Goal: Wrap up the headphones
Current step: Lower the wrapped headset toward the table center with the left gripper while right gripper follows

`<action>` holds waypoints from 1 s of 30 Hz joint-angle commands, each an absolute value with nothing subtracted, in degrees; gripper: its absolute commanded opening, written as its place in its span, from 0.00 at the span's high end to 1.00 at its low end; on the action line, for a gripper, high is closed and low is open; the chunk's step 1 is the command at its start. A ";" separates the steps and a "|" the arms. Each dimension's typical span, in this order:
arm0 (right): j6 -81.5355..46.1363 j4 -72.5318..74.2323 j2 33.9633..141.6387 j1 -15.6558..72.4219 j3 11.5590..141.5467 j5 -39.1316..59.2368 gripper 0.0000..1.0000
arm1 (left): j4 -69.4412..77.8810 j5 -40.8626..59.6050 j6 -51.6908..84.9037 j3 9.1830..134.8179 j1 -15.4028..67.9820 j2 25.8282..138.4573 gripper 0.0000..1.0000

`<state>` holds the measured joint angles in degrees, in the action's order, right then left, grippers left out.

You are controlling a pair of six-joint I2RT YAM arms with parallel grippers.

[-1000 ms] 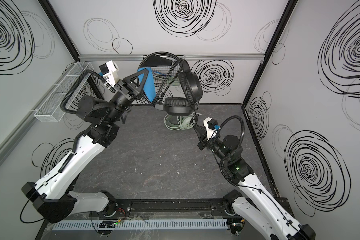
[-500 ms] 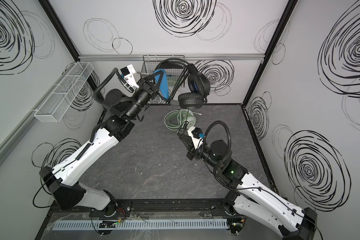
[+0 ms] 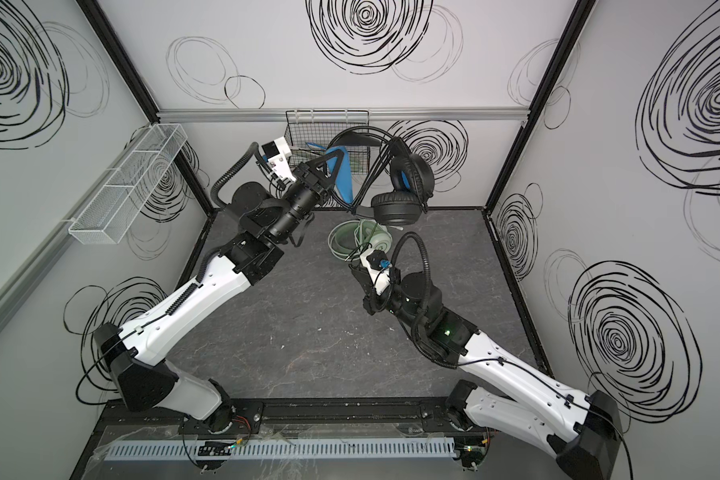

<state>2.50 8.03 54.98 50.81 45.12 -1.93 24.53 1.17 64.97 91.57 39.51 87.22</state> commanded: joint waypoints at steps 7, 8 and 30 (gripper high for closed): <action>6.76 6.64 57.62 54.97 53.27 -0.03 1.00 | 35.42 -2.62 66.33 88.69 39.73 84.55 1.00; 6.93 6.06 57.65 55.49 54.03 -0.36 1.00 | 34.19 -2.43 65.35 88.83 39.66 84.55 1.00; 14.16 -20.48 59.92 57.40 76.05 -8.14 1.00 | 9.48 -0.02 46.20 75.21 34.77 75.62 1.00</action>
